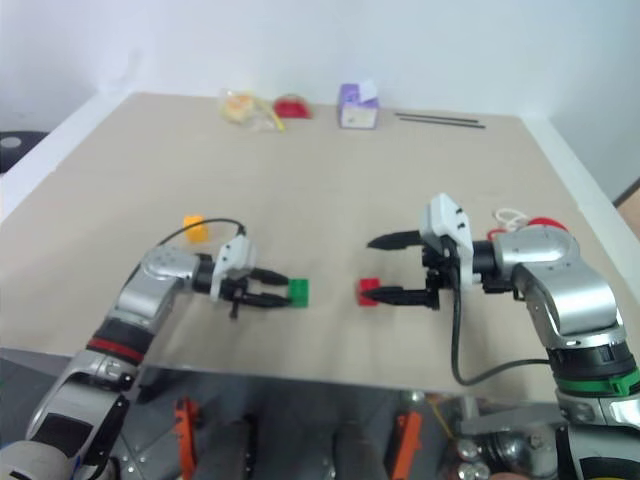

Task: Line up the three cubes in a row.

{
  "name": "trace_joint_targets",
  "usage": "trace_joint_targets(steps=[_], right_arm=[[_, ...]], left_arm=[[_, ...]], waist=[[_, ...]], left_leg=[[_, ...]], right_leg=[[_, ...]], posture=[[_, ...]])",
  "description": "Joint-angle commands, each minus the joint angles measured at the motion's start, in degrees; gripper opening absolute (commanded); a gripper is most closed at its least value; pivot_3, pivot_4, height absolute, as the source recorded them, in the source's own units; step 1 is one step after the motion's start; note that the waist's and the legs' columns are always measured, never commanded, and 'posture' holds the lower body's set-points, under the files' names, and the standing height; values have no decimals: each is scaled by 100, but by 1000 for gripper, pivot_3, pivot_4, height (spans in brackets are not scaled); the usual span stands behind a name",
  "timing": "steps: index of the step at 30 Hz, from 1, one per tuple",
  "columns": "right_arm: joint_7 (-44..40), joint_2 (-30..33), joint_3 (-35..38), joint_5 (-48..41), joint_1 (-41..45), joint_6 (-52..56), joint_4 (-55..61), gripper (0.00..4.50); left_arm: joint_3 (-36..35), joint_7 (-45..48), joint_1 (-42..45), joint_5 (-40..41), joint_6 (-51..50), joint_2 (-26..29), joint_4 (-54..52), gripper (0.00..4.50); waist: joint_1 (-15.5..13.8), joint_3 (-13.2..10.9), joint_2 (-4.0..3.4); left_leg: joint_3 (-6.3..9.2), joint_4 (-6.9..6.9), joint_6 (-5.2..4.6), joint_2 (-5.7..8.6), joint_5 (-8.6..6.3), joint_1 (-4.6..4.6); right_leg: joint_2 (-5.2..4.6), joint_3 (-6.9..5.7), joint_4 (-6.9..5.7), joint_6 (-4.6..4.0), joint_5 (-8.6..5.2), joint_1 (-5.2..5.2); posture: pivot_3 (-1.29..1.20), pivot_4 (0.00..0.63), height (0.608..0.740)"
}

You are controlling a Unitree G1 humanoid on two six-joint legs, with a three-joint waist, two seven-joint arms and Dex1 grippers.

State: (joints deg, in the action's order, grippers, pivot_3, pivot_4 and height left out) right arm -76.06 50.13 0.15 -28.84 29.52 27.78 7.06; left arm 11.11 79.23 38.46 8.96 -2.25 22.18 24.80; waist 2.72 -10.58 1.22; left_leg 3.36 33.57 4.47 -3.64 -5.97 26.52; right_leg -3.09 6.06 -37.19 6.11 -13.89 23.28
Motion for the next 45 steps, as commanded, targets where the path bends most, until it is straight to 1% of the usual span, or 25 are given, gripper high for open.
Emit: trace_joint_targets(steps=[1, 22, 24, 25, 30, 32, 33, 37, 39, 41, 43, 45], right_arm=[[-58, 77, 25, 55, 20, -119, 18, 4500], [-13, 60, 24, 96, 19, -54, 45, 4500], [-14, 58, 25, 90, 15, -54, 51, 4500], [-17, 58, 24, 90, 16, -55, 47, 4500], [-45, 61, 45, 71, 32, -57, -7, 4500], [28, -11, 87, 5, 87, 1, -9, 4500], [119, -85, 113, -60, 140, 84, 6, 4500], [861, -667, 291, -354, 415, 471, 127, 4500], [1122, -895, 295, -373, 485, 523, 140, 4500], [1299, -1058, 229, -327, 537, 493, 114, 4500], [1418, -1232, 121, -288, 622, 458, 59, 4500], [1421, -1352, -17, -202, 685, 360, -2, 4500]], left_arm=[[-9, -169, 117, 22, 117, -70, -51, 1264], [174, -93, 422, -42, 217, -141, 527, 1264], [176, -91, 444, -23, 173, -136, 539, 2301], [181, -81, 448, -16, 147, -132, 540, 2602], [70, -4, 362, 221, -34, -113, 293, 4383], [-62, -134, 299, 349, -201, -121, 76, 4449], [-161, -297, 232, 413, -303, -121, -98, 4449], [-954, -1984, -334, 728, -942, -417, -1324, 4449], [-1269, -3025, -790, 736, -1175, -771, -2128, 4449], [-1327, -3680, -1293, 779, -1546, -1012, -2983, 4449], [-1405, -4546, -1655, 544, -1746, -1285, -3529, 4449], [-1588, -5447, -1870, 301, -1815, -1566, -3838, 4449]], waist=[[-1, 0, 0], [-7, 0, 0], [-7, 0, 0], [-7, 0, 0], [-7, 0, 0], [-6, 0, 0], [-6, 0, 0], [23, 0, -1], [-1, 1, -1], [-8, 1, -1], [-26, 1, -1], [-35, 1, 0]], left_leg=[[0, 0, 0, 0, 0, 0], [0, -7, 0, 0, 0, 1], [0, -7, 0, 0, 0, 1], [0, -7, 0, 0, 0, 1], [0, -7, 0, 0, 0, 1], [0, -7, 0, 0, 0, 1], [0, -7, 0, 0, 0, 1], [0, -8, 0, -2, 0, -4], [2, -8, -1, -2, 1, -5], [3, -5, 0, -1, 2, -5], [3, -5, 1, 1, 2, -6], [3, -3, 3, 1, 3, -6]], right_leg=[[0, 0, 0, 2, -1, 0], [0, 0, 0, 6, -7, -1], [0, 0, 0, 5, -7, -1], [0, 0, 0, 6, -7, -1], [0, 0, 0, 6, -7, 0], [0, 0, 0, 6, -7, 0], [0, 0, 0, 6, -7, 0], [1, 0, -4, 6, -2, 0], [1, 0, -10, 26, 7, 0], [1, 1, -10, 32, 8, -6], [1, 4, -9, 32, 9, -12], [1, 3, -9, 32, 8, -11]], posture=[[0, 150, 740], [0, 150, 740], [0, 150, 740], [0, 150, 740], [0, 150, 740], [0, 150, 740], [0, 150, 740], [0, 150, 740], [0, 150, 740], [0, 150, 740], [0, 150, 740], [0, 150, 740]])
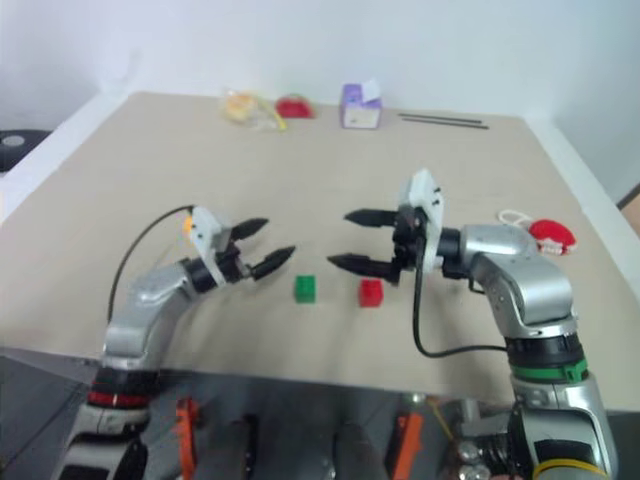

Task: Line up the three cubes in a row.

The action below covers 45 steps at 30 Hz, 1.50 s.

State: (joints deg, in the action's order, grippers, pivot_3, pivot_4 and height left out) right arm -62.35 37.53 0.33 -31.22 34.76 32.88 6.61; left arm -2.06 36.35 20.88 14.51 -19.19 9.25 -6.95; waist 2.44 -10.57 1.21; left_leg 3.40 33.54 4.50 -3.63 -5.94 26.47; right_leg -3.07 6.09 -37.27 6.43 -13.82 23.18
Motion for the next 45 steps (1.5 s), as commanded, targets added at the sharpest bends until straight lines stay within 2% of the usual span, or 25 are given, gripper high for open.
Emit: trace_joint_targets(steps=[1, 5, 8, 24, 31, 32, 35, 36, 40, 43, 45], right_arm=[[29, -136, -90, 90, 189, -222, -10, 4500], [-65, -324, -204, 232, 393, -479, -404, 4500], [-185, -382, -309, 369, 522, -671, -664, 4500], [-332, -516, -366, 479, 790, -815, -891, 4500], [-338, -497, -339, 500, 758, -831, -892, 4500], [-337, -499, -334, 503, 759, -833, -898, 4500], [-339, -510, -317, 493, 778, -820, -914, 4500], [-340, -513, -311, 484, 786, -812, -918, 4500], [-347, -524, -294, 451, 805, -787, -922, 4500], [-357, -523, -284, 429, 805, -768, -913, 4500], [-440, -476, -257, 362, 785, -712, -872, 4500]], left_arm=[[-383, -1521, -171, -318, -174, -393, -749, 4449], [-616, -2490, -273, -696, -101, -520, -697, 4449], [-648, -2729, -188, -833, 63, -431, -389, 4449], [-999, -3169, 647, -678, 555, -179, 1684, 4449], [-951, -3231, 804, -689, 633, -151, 2008, 4449], [-959, -3254, 808, -676, 636, -161, 2021, 3937], [-952, -3273, 796, -652, 641, -168, 2040, 2988], [-947, -3275, 787, -648, 639, -170, 2034, 2528], [-951, -3328, 751, -652, 635, -173, 2000, 1308], [-951, -3335, 734, -653, 650, -152, 1993, 1312], [-919, -3022, 720, -488, 660, -108, 1928, 1312]], waist=[[-6, 1, 1], [15, 1, 2], [19, 1, 2], [14, 1, 2], [15, 1, 3], [15, 1, 3], [15, 1, 3], [16, 1, 3], [16, 1, 3], [16, 1, 3], [16, 1, 3]], left_leg=[[0, 2, 1, 0, 1, 0], [-1, 5, 4, 0, 12, -6], [-1, 5, 10, 0, 18, -8], [-1, -17, 29, 0, 29, -2], [-1, -16, 32, 0, 30, -2], [-1, -16, 32, 0, 30, -2], [-1, -17, 32, 0, 29, -2], [-1, -17, 32, 0, 29, -2], [-1, -16, 32, 0, 29, -2], [-1, -16, 33, 0, 30, -2], [-1, -16, 33, 0, 30, -2]], right_leg=[[1, -1, 0, -6, -1, -1], [2, -1, 1, -24, 12, 2], [2, -1, 1, -31, 21, 3], [2, -2, 8, -22, 15, 12], [2, -2, 9, -22, 16, 13], [2, -2, 9, -22, 16, 13], [2, -2, 9, -22, 16, 13], [2, -2, 9, -22, 16, 13], [2, -2, 9, -22, 16, 12], [2, -2, 9, -23, 16, 13], [2, -2, 9, -23, 16, 13]], posture=[[0, 150, 740], [0, 150, 740], [0, 150, 740], [0, 150, 740], [0, 150, 740], [0, 150, 740], [0, 150, 740], [0, 150, 740], [0, 150, 740], [0, 150, 740], [0, 150, 740]])
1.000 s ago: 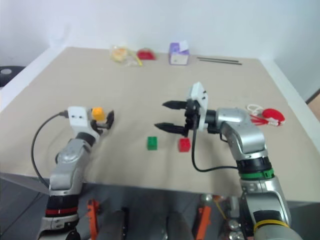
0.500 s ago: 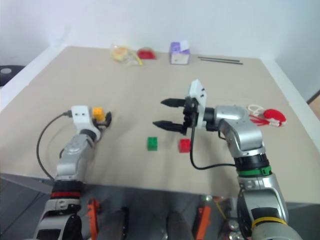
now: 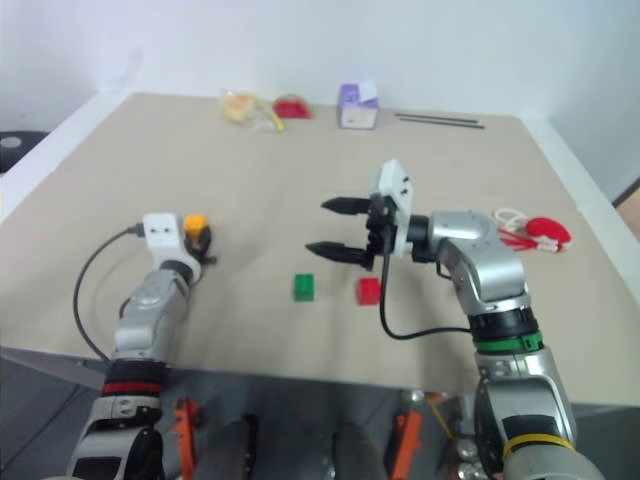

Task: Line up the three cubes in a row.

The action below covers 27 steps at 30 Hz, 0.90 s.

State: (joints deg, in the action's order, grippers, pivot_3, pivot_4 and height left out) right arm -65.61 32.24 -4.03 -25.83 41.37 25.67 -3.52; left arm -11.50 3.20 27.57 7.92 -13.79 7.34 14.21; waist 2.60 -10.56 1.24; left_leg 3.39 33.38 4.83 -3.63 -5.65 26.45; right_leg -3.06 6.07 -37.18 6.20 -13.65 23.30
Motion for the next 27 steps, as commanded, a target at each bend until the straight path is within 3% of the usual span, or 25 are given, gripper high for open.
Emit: trace_joint_targets(steps=[1, 6, 15, 27], right_arm=[[-203, 104, 190, -233, 96, 56, 186, 4500], [-1047, 685, 192, -591, -272, 243, 637, 4500], [-1465, 1125, 113, -456, -594, 50, 782, 4500], [-1402, 1262, 141, -495, -766, 154, 1016, 4500]], left_arm=[[76, 543, 36, 266, 106, 127, -241, 1312], [912, 2835, -342, 623, 150, 902, -826, 1312], [1515, 5645, -623, 978, 682, 2155, -764, 1312], [1837, 7439, 264, 652, 1803, 2628, 980, 1312]], waist=[[1, 0, 0], [-4, 0, 0], [15, 0, -1], [11, 0, -1]], left_leg=[[0, 0, 0, 0, 0, 0], [0, -5, 7, 0, -4, 6], [-2, -10, 10, -2, -6, 2], [-6, -8, 9, -2, -6, 3]], right_leg=[[0, 0, 0, 0, 0, 0], [0, 0, 5, -3, -8, 2], [-1, -2, 5, -13, -10, 10], [-9, -4, 6, -18, -13, 11]], posture=[[0, 150, 740], [0, 150, 740], [0, 150, 740], [0, 150, 740]])
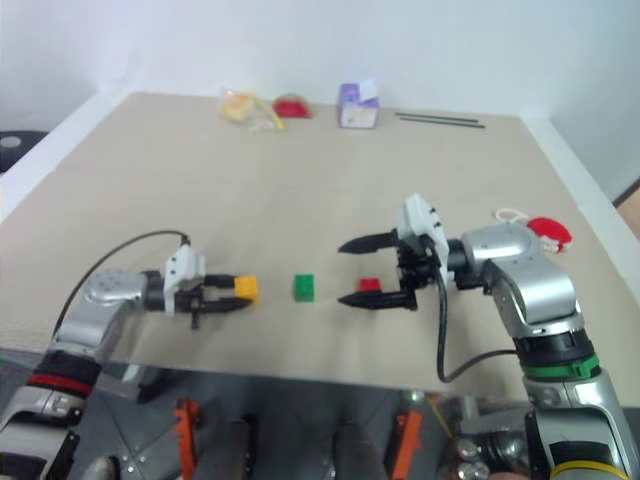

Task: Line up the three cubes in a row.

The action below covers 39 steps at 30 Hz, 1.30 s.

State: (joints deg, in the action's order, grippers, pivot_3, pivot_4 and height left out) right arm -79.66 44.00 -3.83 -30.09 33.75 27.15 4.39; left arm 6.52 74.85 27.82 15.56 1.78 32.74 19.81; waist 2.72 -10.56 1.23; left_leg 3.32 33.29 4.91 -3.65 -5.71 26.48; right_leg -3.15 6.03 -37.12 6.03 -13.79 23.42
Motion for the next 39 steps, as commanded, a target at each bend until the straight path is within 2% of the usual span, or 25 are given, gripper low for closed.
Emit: trace_joint_targets(steps=[1, 7, 14, 16, 22, 29, 34, 37, 39], right_arm=[[8, 88, 123, -72, -11, 10, 236, 4500], [58, 105, 144, -86, -69, 54, 320, 4500], [121, 143, 170, -104, -155, 78, 396, 4500], [136, 139, 169, -104, -150, 79, 393, 4500], [137, 122, 148, -83, -127, 61, 358, 4500], [109, 106, 128, -66, -83, 33, 304, 4500], [206, 56, 280, -223, -92, 150, 278, 4500], [737, -273, 617, -508, -47, 341, 173, 4500], [1450, -653, 854, -447, 8, 306, 4, 4500]], left_arm=[[44, 349, 328, -130, 311, 85, 564, 1312], [105, 872, 865, -307, 667, 131, 1503, 1312], [152, 1139, 1007, -319, 601, 115, 1752, 1312], [146, 1135, 1031, -312, 571, 100, 1779, 2365], [47, 1292, 1070, -192, 415, 79, 1700, 4368], [-149, 1246, 1075, 70, 176, 14, 1399, 4439], [-553, 947, 1051, 719, -816, -81, 584, 4439], [-950, 134, 1112, 1153, -1600, -306, 87, 4439], [-1431, -1109, 1235, 1348, -1922, -706, -98, 4439]], waist=[[0, 0, 0], [4, 0, 0], [6, 0, 0], [6, 0, 0], [0, 0, 0], [1, -1, 0], [0, -1, 0], [0, -1, 1], [-1, 0, 2]], left_leg=[[0, -1, 0, 0, 0, 0], [0, 0, -1, 0, 1, 0], [0, 0, -2, -2, 1, -1], [0, 0, -2, -2, 1, -1], [1, 1, -3, -2, 2, 2], [1, 4, -6, -2, 4, 2], [1, 2, -6, -2, 4, 5], [3, 1, -7, -2, 3, 5], [6, 4, -8, -1, 4, 4]], right_leg=[[0, -1, 0, 0, 0, 1], [1, -2, -1, -1, 1, 1], [2, -2, -3, -2, 2, 1], [2, -2, -3, -1, 1, 1], [2, -2, -4, 1, 0, -1], [2, -3, -4, -3, 3, -1], [2, -3, -4, 5, -2, -1], [2, -3, -6, 8, -3, -2], [3, -5, -7, 10, -2, -6]], posture=[[0, 150, 740], [0, 150, 740], [0, 150, 740], [0, 150, 740], [0, 150, 740], [0, 150, 740], [0, 150, 740], [0, 150, 740], [0, 150, 740]])
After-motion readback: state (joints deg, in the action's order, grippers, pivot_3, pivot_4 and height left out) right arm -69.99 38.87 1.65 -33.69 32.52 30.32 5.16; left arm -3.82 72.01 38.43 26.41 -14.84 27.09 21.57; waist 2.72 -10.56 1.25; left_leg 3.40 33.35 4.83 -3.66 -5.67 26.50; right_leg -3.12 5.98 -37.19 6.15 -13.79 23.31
